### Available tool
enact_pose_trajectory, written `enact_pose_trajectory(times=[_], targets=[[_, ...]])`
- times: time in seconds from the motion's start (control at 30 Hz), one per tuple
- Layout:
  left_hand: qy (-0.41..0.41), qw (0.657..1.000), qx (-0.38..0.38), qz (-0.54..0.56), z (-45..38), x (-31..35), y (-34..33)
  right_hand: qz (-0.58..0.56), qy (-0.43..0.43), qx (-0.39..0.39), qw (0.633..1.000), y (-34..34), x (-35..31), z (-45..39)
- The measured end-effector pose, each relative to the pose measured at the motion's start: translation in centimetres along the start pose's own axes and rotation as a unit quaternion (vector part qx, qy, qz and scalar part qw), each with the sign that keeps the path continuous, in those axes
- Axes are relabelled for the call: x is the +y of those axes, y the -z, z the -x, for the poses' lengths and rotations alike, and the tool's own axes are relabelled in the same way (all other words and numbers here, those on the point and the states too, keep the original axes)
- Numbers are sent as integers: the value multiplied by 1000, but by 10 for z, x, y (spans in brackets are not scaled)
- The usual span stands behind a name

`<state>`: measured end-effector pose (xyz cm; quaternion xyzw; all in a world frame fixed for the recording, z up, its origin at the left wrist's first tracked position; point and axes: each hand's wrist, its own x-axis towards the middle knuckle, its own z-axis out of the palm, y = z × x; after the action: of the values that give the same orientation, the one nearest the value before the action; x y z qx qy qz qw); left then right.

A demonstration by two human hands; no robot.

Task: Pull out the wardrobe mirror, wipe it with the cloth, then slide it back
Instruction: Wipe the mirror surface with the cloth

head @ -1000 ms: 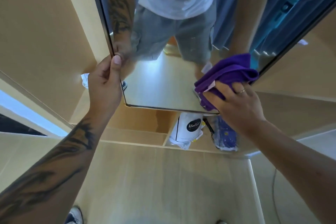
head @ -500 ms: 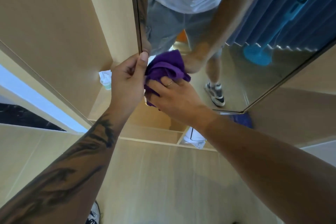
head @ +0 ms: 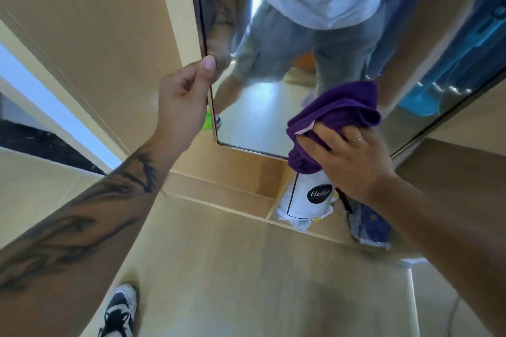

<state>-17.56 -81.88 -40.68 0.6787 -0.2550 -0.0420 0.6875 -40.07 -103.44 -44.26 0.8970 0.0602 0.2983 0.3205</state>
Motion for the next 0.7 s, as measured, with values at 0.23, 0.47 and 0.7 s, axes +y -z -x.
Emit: enact_pose_trajectory(times=[0.23, 0.47, 0.7], targets=[[18, 995, 93, -14, 2, 1, -23, -3, 26, 2, 1000, -4, 7, 2], [19, 996, 89, 0, 7, -3, -19, -45, -32, 34, 998, 0, -6, -7], [-45, 997, 68, -9, 13, -2, -15, -21, 8, 108, 994, 16, -4, -84]])
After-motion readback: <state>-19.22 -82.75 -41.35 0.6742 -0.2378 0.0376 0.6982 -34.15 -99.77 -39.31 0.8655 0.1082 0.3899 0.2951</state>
